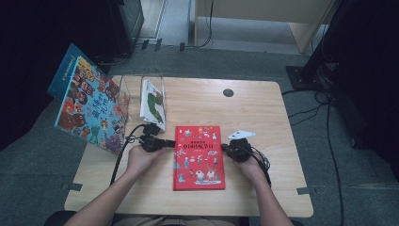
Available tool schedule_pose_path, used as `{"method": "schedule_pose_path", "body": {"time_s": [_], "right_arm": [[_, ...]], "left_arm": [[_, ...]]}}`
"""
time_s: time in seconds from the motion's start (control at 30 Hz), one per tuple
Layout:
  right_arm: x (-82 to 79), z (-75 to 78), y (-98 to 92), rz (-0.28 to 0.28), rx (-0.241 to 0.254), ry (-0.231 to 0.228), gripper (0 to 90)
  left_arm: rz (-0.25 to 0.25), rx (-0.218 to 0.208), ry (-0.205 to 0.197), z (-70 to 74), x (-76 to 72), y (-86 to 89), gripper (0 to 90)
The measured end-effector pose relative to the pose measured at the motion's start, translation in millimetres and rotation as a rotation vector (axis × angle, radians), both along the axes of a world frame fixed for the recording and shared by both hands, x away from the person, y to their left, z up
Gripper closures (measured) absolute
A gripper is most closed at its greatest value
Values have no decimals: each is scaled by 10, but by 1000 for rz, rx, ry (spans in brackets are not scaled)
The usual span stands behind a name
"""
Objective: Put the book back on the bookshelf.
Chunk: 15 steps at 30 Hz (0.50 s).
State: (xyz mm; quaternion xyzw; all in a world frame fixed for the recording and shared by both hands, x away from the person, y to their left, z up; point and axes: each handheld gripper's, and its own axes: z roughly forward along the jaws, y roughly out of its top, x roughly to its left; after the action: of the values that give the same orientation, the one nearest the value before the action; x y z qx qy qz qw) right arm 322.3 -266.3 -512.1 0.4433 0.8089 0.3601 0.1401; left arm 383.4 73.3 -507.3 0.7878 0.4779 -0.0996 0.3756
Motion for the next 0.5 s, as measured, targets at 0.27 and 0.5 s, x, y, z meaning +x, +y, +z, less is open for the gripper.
{"method": "schedule_pose_path", "body": {"time_s": [0.27,0.5], "right_arm": [[60,-11,17,2,-2,-17,900],[125,-13,43,-22,-6,-32,900]], "left_arm": [[3,18,-21,14,66,-14,879],[18,24,-32,6,119,-18,876]]}}
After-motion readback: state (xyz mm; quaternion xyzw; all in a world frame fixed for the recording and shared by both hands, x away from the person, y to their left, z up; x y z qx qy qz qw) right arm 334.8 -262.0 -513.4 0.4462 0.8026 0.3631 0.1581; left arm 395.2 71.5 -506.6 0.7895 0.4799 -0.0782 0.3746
